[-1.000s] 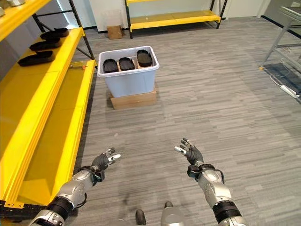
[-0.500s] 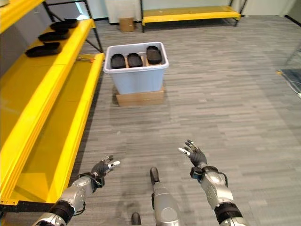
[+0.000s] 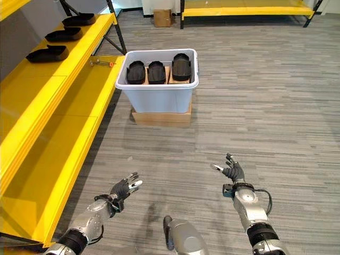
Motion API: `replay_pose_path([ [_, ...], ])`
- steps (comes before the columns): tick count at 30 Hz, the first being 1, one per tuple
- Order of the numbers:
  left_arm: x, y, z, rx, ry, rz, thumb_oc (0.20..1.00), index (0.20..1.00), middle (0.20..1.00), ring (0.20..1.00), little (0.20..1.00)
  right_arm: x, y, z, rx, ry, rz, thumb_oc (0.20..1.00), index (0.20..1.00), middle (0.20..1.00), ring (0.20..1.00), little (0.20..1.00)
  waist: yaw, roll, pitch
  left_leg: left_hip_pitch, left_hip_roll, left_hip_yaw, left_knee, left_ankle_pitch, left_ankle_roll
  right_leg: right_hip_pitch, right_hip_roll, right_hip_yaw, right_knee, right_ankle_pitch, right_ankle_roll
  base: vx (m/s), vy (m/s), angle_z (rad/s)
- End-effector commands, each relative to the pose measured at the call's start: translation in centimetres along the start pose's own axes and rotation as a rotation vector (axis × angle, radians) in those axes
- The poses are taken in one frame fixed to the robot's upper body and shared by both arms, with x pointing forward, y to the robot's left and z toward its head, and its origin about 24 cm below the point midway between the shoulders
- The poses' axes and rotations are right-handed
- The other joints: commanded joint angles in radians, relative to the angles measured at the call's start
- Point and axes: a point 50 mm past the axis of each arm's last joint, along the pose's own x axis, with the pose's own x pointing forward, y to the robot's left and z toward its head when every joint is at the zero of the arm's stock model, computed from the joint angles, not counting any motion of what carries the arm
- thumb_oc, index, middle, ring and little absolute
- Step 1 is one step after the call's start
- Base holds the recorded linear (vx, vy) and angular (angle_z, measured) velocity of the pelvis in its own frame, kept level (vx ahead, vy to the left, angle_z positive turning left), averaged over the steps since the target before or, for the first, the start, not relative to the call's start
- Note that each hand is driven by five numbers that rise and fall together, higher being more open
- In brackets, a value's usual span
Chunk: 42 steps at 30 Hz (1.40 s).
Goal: Move parts from the plastic box to the shelf.
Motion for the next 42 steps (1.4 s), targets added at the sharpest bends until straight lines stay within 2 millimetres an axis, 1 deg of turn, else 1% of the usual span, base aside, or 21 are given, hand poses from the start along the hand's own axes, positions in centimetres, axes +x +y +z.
replay_pose_path([
  [1, -0.8, 2.3, 0.0, 0.032, -0.039, 0.092, 1.0, 1.0, 1.0, 1.0, 1.0, -1.0, -0.4, 0.4, -0.03, -0.071, -0.009, 1.0, 1.0, 1.0, 1.0, 1.0, 0.001, -0.04, -0.049, -0.164, 0.009, 0.091, 0.063, 0.162, 0.082, 0.084, -0.078, 0.113, -0.143, 0.098, 0.068, 0.23, -0.233, 0.14],
  [2, -0.9, 2.6, 0.0, 0.023, -0.049, 0.11, 1.0, 1.0, 1.0, 1.0, 1.0, -1.0, -0.4, 0.3, -0.022, -0.067, -0.007, 1.0, 1.0, 1.0, 1.0, 1.0, 0.003, -0.039, -0.044, -0.178, 0.014, 0.099, 0.046, 0.152, 0.089, 0.094, -0.076, 0.117, -0.144, 0.094, 0.069, 0.27, -0.166, 0.08],
  [4, -1.3, 3.3, 0.2, 0.004, -0.09, 0.155, 1.0, 1.0, 1.0, 1.0, 1.0, -1.1, -0.2, 0.1, -0.023, -0.062, 0.007, 1.0, 1.0, 1.0, 1.0, 1.0, 0.01, -0.037, -0.029, -0.184, 0.017, 0.12, -0.084, 0.119, 0.11, 0.119, -0.076, 0.131, -0.144, 0.084, 0.08, 0.19, 0.048, -0.16],
  [5, -1.4, 3.5, 0.4, -0.005, -0.109, 0.17, 1.0, 1.0, 1.0, 1.0, 1.0, -1.0, 0.0, 0.1, -0.017, -0.062, 0.02, 1.0, 1.0, 1.0, 1.0, 1.0, 0.012, -0.037, -0.027, -0.183, 0.018, 0.127, -0.157, 0.126, 0.11, 0.124, -0.077, 0.136, -0.144, 0.081, 0.083, 0.21, 0.111, -0.11],
  [7, -1.6, 4.0, 0.9, -0.008, -0.145, 0.217, 1.0, 1.0, 1.0, 1.0, 1.0, -1.2, 0.2, -0.1, -0.003, -0.061, 0.034, 1.0, 1.0, 1.0, 1.0, 1.0, 0.02, -0.027, -0.012, -0.187, 0.034, 0.118, -0.361, 0.173, 0.085, 0.165, -0.07, 0.148, -0.152, 0.063, 0.095, 0.23, 0.138, -0.09],
  [9, -1.6, 4.3, 1.1, -0.022, -0.165, 0.258, 1.0, 1.0, 1.0, 1.0, 1.0, -1.3, 0.4, -0.3, 0.022, -0.052, 0.035, 1.0, 1.0, 1.0, 1.0, 1.0, 0.034, -0.019, -0.009, -0.198, 0.041, 0.088, -0.51, 0.208, 0.065, 0.198, -0.07, 0.162, -0.167, 0.051, 0.109, 0.25, 0.139, -0.12],
  [11, -1.9, 4.8, 1.0, -0.035, -0.175, 0.301, 1.0, 1.0, 1.0, 1.0, 1.0, -1.3, 0.8, -0.5, 0.029, -0.043, 0.044, 1.0, 1.0, 1.0, 1.0, 1.0, 0.057, -0.007, -0.004, -0.213, 0.079, 0.026, -0.669, 0.297, 0.028, 0.242, -0.066, 0.183, -0.185, 0.036, 0.116, 0.35, 0.161, -0.25],
  [13, -2.5, 5.9, 0.1, -0.055, -0.173, 0.374, 1.0, 1.0, 1.0, 1.0, 1.0, -1.4, 1.1, -0.7, 0.019, -0.037, 0.088, 1.0, 1.0, 1.0, 1.0, 1.0, 0.073, -0.005, 0.008, -0.218, 0.132, -0.031, -0.745, 0.321, 0.007, 0.288, -0.088, 0.213, -0.183, 0.002, 0.13, 0.49, 0.31, -0.94],
  [14, -2.5, 6.1, 0.0, -0.073, -0.183, 0.392, 1.0, 1.0, 1.0, 1.0, 1.0, -1.5, 1.2, -0.7, 0.02, -0.034, 0.102, 1.0, 1.0, 1.0, 1.0, 1.0, 0.071, -0.004, 0.011, -0.221, 0.142, -0.038, -0.731, 0.316, 0.002, 0.288, -0.098, 0.215, -0.173, -0.007, 0.134, 0.45, 0.417, -1.47],
  [17, -2.5, 6.6, 0.7, -0.064, -0.203, 0.415, 1.0, 1.0, 1.0, 1.0, 1.0, -1.6, 0.7, -0.8, 0.012, -0.04, 0.088, 1.0, 1.0, 1.0, 1.0, 1.0, 0.054, 0.01, 0.01, -0.215, 0.154, 0.013, -0.695, 0.305, -0.005, 0.264, -0.123, 0.187, -0.14, -0.036, 0.146, 0.27, 0.377, -1.08],
  [19, -2.3, 6.6, 0.6, -0.054, -0.185, 0.421, 1.0, 1.0, 1.0, 1.0, 1.0, -1.7, 0.3, -1.1, 0.032, -0.028, 0.061, 1.0, 1.0, 1.0, 1.0, 1.0, 0.048, 0.012, 0.01, -0.214, 0.149, 0.036, -0.658, 0.279, -0.005, 0.252, -0.144, 0.164, -0.12, -0.039, 0.152, 0.25, 0.355, -0.45],
  [22, -2.2, 6.6, 1.0, -0.009, -0.184, 0.42, 1.0, 1.0, 1.0, 1.0, 1.0, -2.1, 0.4, -1.7, 0.084, -0.01, 0.053, 1.0, 1.0, 1.0, 1.0, 1.0, 0.047, 0.002, -0.006, -0.187, 0.109, 0.068, -0.619, 0.22, 0.023, 0.235, -0.193, 0.125, -0.114, -0.013, 0.181, 0.29, 0.364, 0.12],
  [27, -2.6, 7.2, 1.1, 0.013, -0.176, 0.482, 1.0, 1.0, 1.0, 1.0, 1.0, -2.3, 1.4, -2.1, 0.115, 0.009, 0.084, 1.0, 1.0, 1.0, 1.0, 1.0, 0.061, -0.014, -0.029, -0.144, 0.054, 0.094, -0.596, 0.159, 0.073, 0.218, -0.25, 0.112, -0.111, 0.035, 0.218, 0.27, 0.281, 0.18],
  [30, -3.3, 8.0, 1.1, 0.043, -0.169, 0.566, 1.0, 1.0, 1.0, 1.0, 1.0, -2.3, 2.0, -2.0, 0.126, 0.0, 0.103, 1.0, 1.0, 1.0, 1.0, 1.0, 0.08, -0.024, -0.041, -0.132, 0.035, 0.112, -0.585, 0.131, 0.095, 0.204, -0.279, 0.096, -0.108, 0.078, 0.243, 0.18, 0.192, -0.01],
  [32, -3.6, 8.4, 1.1, 0.048, -0.174, 0.61, 1.0, 1.0, 1.0, 1.0, 1.0, -2.3, 2.3, -1.9, 0.127, -0.006, 0.111, 1.0, 1.0, 1.0, 1.0, 1.0, 0.091, -0.029, -0.044, -0.131, 0.029, 0.121, -0.576, 0.119, 0.102, 0.204, -0.291, 0.08, -0.109, 0.097, 0.247, 0.13, 0.137, -0.26],
  [35, -4.6, 9.5, 1.1, 0.061, -0.185, 0.723, 1.0, 1.0, 1.0, 1.0, 1.0, -2.1, 2.8, -1.3, 0.114, -0.032, 0.134, 1.0, 1.0, 1.0, 1.0, 1.0, 0.127, -0.041, -0.052, -0.136, 0.014, 0.155, -0.552, 0.094, 0.12, 0.199, -0.331, 0.016, -0.094, 0.148, 0.247, 0.09, 0.177, -0.24],
  [37, -5.1, 10.0, 1.1, 0.048, -0.195, 0.759, 1.0, 1.0, 1.0, 1.0, 1.0, -1.8, 3.1, -0.8, 0.123, -0.047, 0.136, 1.0, 1.0, 1.0, 1.0, 1.0, 0.158, -0.048, -0.053, -0.133, 0.007, 0.189, -0.542, 0.078, 0.134, 0.198, -0.369, -0.058, -0.074, 0.184, 0.243, 0.06, 0.234, -0.7],
  [38, -5.4, 10.2, 0.9, 0.033, -0.193, 0.755, 1.0, 1.0, 1.0, 1.0, 1.0, -1.4, 3.5, -0.3, 0.123, -0.065, 0.14, 1.0, 1.0, 1.0, 1.0, 1.0, 0.199, -0.05, -0.046, -0.109, -0.001, 0.24, -0.552, 0.065, 0.145, 0.191, -0.431, -0.17, -0.036, 0.24, 0.245, 0.1, 0.264, -0.82],
  [39, -5.5, 10.1, 0.8, 0.039, -0.19, 0.746, 1.0, 1.0, 1.0, 1.0, 1.0, -1.3, 3.5, -0.2, 0.125, -0.067, 0.137, 1.0, 1.0, 1.0, 1.0, 1.0, 0.205, -0.047, -0.043, -0.093, -0.002, 0.237, -0.553, 0.043, 0.142, 0.19, -0.436, -0.174, -0.014, 0.23, 0.255, 0.04, 0.243, -1.08],
  [40, -5.4, 9.9, 0.8, 0.057, -0.184, 0.725, 1.0, 1.0, 1.0, 1.0, 1.0, -1.0, 3.3, 0.1, 0.131, -0.073, 0.118, 1.0, 1.0, 1.0, 1.0, 1.0, 0.207, -0.043, -0.04, -0.097, 0.0, 0.245, -0.561, 0.06, 0.15, 0.167, -0.41, -0.168, -0.002, 0.224, 0.243, 0.05, 0.114, -1.08],
  [42, -5.0, 9.4, 0.6, 0.061, -0.175, 0.693, 1.0, 1.0, 1.0, 1.0, 1.0, -1.0, 2.9, 0.4, 0.136, -0.077, 0.089, 1.0, 1.0, 1.0, 1.0, 1.0, 0.182, -0.043, -0.04, -0.095, -0.008, 0.214, -0.565, 0.063, 0.152, 0.137, -0.317, -0.1, -0.009, 0.167, 0.236, 0.07, 0.11, -0.19],
])
